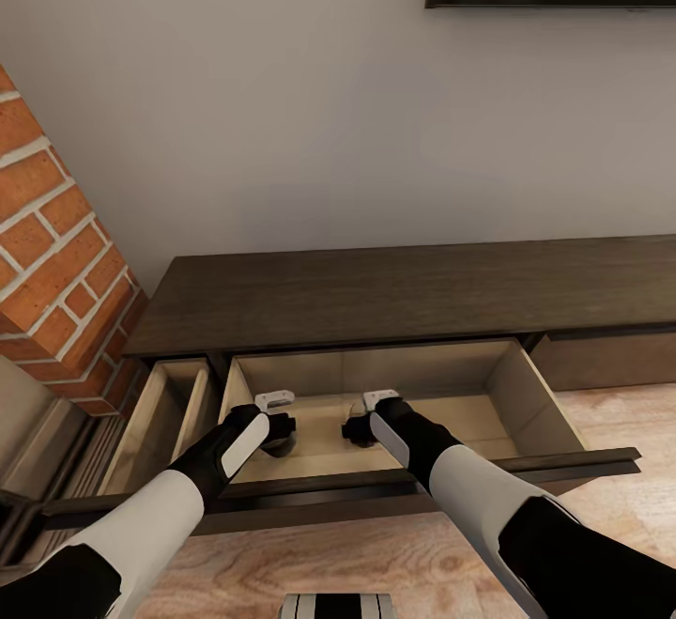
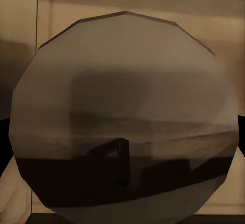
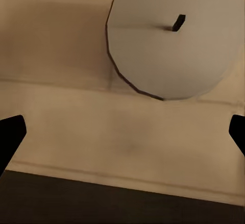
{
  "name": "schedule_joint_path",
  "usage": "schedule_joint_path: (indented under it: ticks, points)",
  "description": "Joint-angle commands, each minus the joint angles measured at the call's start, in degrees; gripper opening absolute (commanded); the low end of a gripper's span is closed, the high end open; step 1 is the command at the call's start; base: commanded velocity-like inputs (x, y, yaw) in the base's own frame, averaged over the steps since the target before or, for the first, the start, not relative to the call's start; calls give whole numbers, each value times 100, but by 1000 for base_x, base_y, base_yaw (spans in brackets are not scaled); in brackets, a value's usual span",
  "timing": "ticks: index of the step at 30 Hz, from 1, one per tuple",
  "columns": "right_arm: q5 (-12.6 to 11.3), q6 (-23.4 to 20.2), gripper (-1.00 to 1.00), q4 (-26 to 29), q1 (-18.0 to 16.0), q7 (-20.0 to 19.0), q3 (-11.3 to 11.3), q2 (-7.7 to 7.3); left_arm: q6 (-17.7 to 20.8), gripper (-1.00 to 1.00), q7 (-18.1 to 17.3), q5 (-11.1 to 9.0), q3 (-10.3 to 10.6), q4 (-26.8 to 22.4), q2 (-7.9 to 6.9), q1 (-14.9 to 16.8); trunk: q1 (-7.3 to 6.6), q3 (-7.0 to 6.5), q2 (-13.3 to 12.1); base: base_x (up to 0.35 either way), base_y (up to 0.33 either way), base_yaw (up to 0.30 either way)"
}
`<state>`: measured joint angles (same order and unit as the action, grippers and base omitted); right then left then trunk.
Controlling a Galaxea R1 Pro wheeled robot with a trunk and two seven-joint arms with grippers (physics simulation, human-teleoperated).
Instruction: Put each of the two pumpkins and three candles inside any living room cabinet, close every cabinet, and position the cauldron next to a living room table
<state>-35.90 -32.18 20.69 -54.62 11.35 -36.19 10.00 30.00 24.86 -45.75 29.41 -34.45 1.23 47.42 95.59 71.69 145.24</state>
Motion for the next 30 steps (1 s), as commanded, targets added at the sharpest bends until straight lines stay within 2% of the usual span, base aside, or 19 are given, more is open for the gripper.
schedule_joint_path:
  ticks: [1, 7, 26, 30]
  points:
    - [-62, -194, 100, 4, -5, 51, -18, 0, 6, 100, 54, -59, 29, -9, -2, 4, -1, 5, 2, 0, 0, 0]
    - [-72, -592, 100, 5, -5, 63, 23, 0, 6, 100, 54, -63, 24, -9, 6, 4, -1, 5, 2, 0, 0, 0]
    - [-75, -657, 100, 12, -13, 50, 39, 0, 6, 100, 54, -61, 47, -26, 8, 4, -1, 5, 2, 0, 0, 0]
    - [-76, -867, 100, 121, -14, 45, 104, 0, 6, 100, 54, -64, 50, -27, 8, 4, -1, 5, 2, 0, 0, 0]
